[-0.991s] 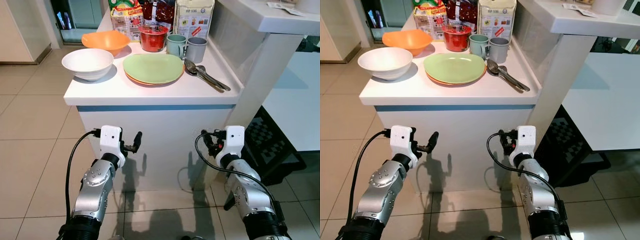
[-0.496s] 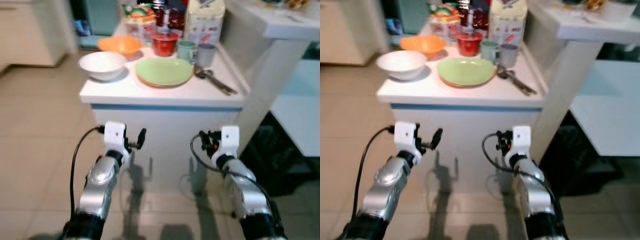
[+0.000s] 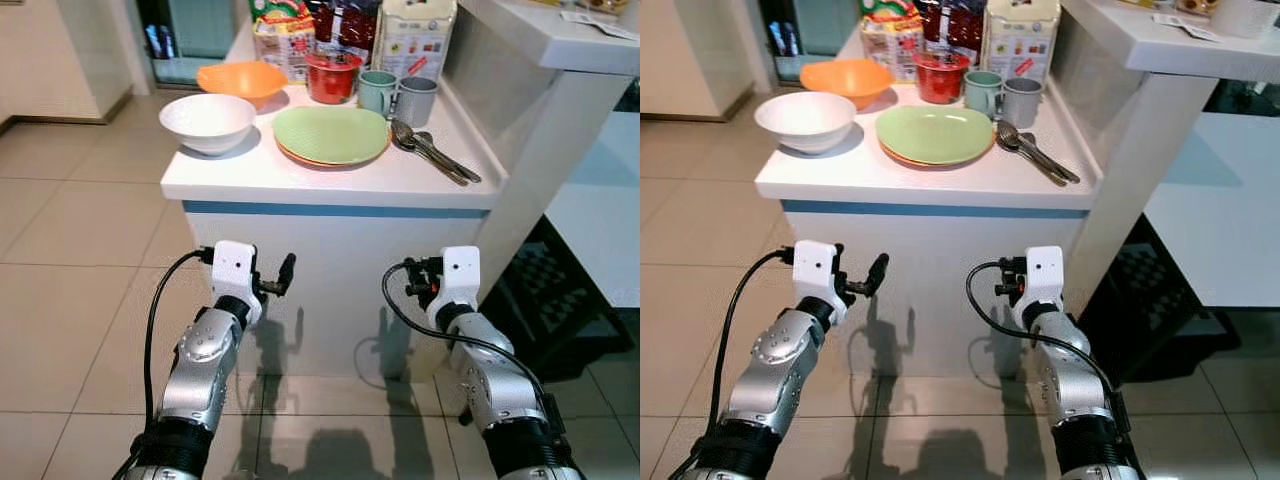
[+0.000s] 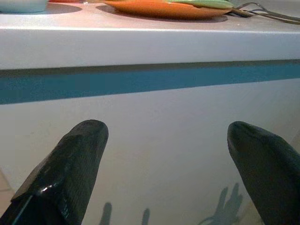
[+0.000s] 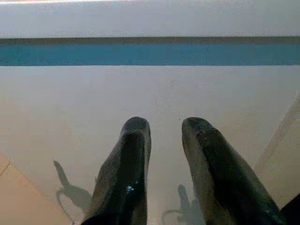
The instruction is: Setting the table
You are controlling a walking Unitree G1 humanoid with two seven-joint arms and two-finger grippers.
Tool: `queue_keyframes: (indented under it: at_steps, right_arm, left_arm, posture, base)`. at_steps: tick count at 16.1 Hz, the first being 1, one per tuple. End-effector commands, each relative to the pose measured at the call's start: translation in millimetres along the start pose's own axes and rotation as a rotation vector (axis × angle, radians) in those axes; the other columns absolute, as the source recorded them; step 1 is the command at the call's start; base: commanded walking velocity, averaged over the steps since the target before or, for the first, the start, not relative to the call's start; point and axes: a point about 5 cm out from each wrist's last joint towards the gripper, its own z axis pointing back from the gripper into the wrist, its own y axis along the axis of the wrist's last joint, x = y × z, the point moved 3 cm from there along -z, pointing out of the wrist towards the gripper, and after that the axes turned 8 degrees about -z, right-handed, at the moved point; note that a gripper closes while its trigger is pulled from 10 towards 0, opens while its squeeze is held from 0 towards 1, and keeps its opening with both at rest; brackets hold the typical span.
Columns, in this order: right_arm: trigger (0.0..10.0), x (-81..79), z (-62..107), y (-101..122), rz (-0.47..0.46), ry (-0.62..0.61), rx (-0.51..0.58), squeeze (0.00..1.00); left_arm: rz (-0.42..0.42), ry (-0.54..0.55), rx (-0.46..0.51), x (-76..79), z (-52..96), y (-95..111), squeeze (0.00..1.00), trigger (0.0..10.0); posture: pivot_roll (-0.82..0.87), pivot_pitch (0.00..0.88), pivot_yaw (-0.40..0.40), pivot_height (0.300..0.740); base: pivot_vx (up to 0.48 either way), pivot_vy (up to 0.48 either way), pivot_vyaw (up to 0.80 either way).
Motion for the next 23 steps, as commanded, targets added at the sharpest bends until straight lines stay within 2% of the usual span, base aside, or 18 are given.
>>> queue_keyframes:
  at_steps: [1, 17, 18, 23]
  right_arm:
    - [10.0, 5.8, -1.4, 2.7, -0.002, -0.024, -0.002, 1.00]
    - [10.0, 2.1, 0.8, 3.6, 0.055, -0.027, 0.008, 1.00]
    - [10.0, 1.5, -0.1, 0.7, 0.092, -0.027, -0.017, 0.00]
    - [10.0, 0.3, -0.1, 3.5, 0.092, -0.019, -0.004, 0.00]
  left_arm:
    - [-0.014, -0.014, 0.008, 4.2, -2.9, 2.4, 0.00, 10.0]
    - [-0.059, -0.029, 0.015, 10.2, -3.6, 3.3, 0.00, 10.0]
    - [-0.060, -0.029, 0.016, 9.7, -3.9, 3.6, 0.00, 10.0]
    - [-0.059, -0.017, 0.023, 9.1, -4.5, 5.2, 0.00, 10.0]
  posture:
    - [0.03, 0.000, -0.029, 0.740]
    - [0.02, 0.000, -0.025, 0.740]
    - [0.02, 0.000, -0.023, 0.740]
    - [0.02, 0.000, -0.025, 0.740]
  base:
    - [0.000, 0.000, 0.00]
    - [0.000, 0.000, 0.00]
    - [0.000, 0.000, 0.00]
    - [0.000, 0.000, 0.00]
